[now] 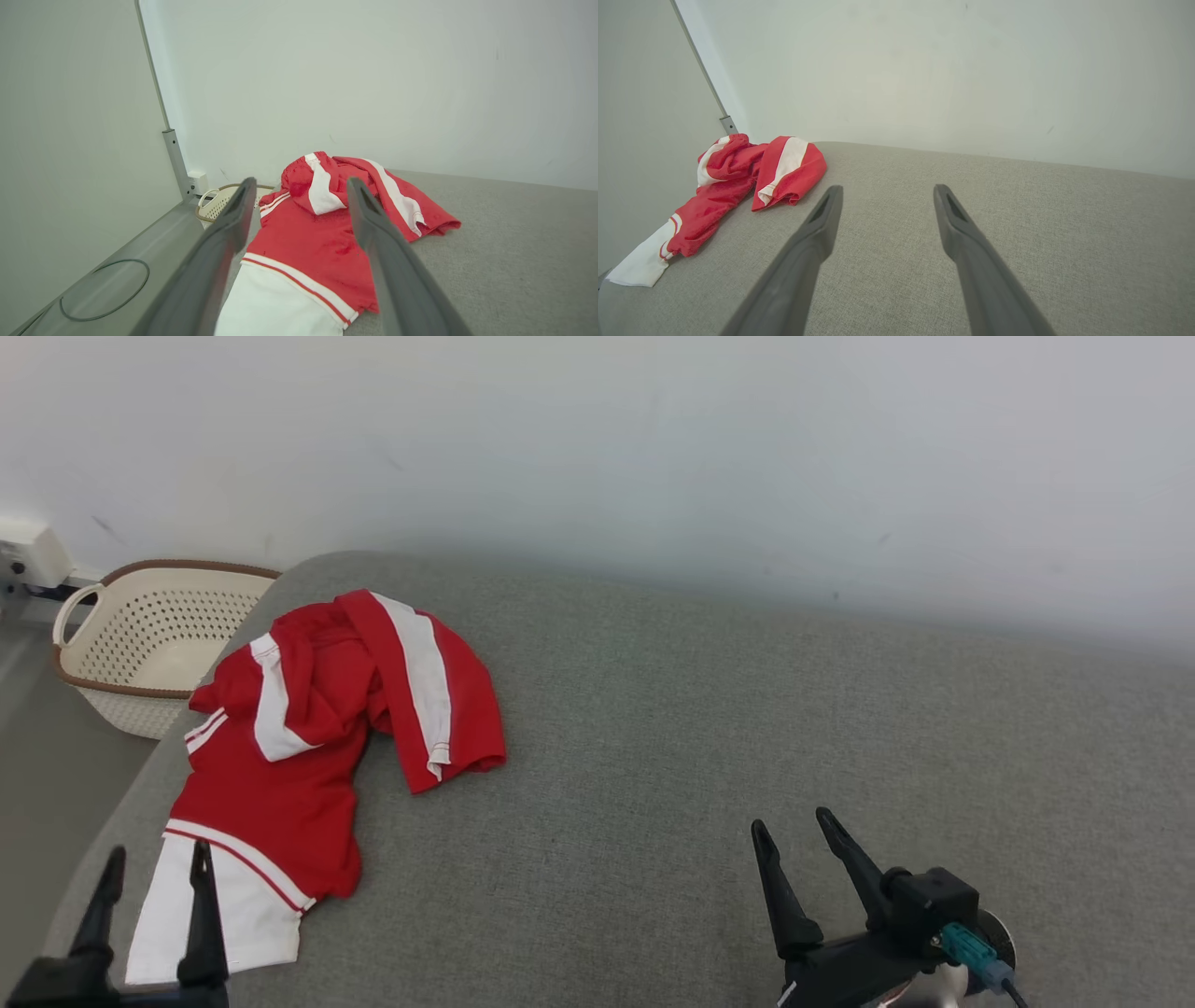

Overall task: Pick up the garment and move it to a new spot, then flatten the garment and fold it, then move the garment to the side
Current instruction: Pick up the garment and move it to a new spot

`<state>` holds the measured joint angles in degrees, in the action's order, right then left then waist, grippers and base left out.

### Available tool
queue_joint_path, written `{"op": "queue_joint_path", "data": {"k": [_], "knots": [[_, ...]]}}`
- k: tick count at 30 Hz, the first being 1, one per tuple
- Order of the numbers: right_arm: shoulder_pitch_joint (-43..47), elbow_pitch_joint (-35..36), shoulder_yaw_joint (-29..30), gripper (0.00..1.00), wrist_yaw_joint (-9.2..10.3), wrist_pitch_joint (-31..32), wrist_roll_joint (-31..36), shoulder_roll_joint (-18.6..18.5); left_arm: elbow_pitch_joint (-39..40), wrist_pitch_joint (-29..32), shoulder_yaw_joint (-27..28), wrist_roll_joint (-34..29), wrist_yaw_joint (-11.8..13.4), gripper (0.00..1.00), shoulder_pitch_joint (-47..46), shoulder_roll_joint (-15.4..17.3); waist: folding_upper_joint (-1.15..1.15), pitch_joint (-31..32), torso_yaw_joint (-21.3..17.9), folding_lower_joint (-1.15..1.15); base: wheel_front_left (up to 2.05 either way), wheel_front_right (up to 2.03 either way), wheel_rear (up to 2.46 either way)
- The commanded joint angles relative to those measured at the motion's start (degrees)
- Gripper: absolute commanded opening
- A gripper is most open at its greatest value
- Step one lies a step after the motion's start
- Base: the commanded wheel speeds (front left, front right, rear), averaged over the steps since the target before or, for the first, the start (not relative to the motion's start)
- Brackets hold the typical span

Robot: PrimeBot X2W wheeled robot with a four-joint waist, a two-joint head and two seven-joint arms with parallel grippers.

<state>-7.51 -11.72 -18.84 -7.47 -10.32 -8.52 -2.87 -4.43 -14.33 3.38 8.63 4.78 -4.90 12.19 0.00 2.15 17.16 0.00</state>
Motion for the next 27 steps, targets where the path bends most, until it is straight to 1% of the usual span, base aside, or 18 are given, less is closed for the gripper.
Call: {"op": "queue_joint_path", "data": {"k": [1,7,13,18,20,23,27], "knots": [[-0.9,0.3,-0.3,1.00,-0.04,0.0,0.5,0.0,-0.3,-0.1,0.3,0.5,-0.3,1.00,-1.7,0.6,0.00,-1.3,-1.7,0.00,0.00,0.00,0.00],[-2.7,1.2,-1.1,1.00,-0.04,0.1,1.1,0.0,-2.4,0.3,1.3,1.8,-2.2,1.00,-8.4,3.4,0.00,-3.9,-5.1,0.00,0.00,0.00,0.00],[-4.4,1.8,-1.4,1.00,-0.04,0.3,1.7,0.0,-7.0,1.5,2.9,4.8,-4.5,1.00,-15.4,6.6,0.00,-7.0,-8.7,0.00,0.00,0.00,0.00],[-5.8,1.9,-1.8,1.00,-0.04,-0.2,1.9,0.0,-10.9,2.8,3.9,5.5,-5.8,1.00,-19.6,9.7,0.00,-9.7,-12.0,0.00,0.00,0.00,0.00],[-6.0,1.9,-1.7,1.00,-0.04,-0.3,2.0,0.0,-11.7,3.0,4.0,6.0,-6.0,1.00,-20.6,9.9,0.00,-10.2,-12.6,0.00,0.00,0.00,0.00],[-6.5,1.9,-1.7,1.00,-0.04,-0.5,2.0,0.0,-14.1,3.4,4.2,6.7,-6.7,1.00,-23.1,11.1,0.00,-11.6,-14.2,0.00,0.00,0.00,0.00],[-7.5,1.8,-1.9,1.00,-0.04,-0.9,2.0,0.0,-17.4,4.1,3.4,5.5,-7.3,1.00,-25.9,13.4,0.00,-13.4,-16.2,0.00,0.00,0.00,0.00]]}}
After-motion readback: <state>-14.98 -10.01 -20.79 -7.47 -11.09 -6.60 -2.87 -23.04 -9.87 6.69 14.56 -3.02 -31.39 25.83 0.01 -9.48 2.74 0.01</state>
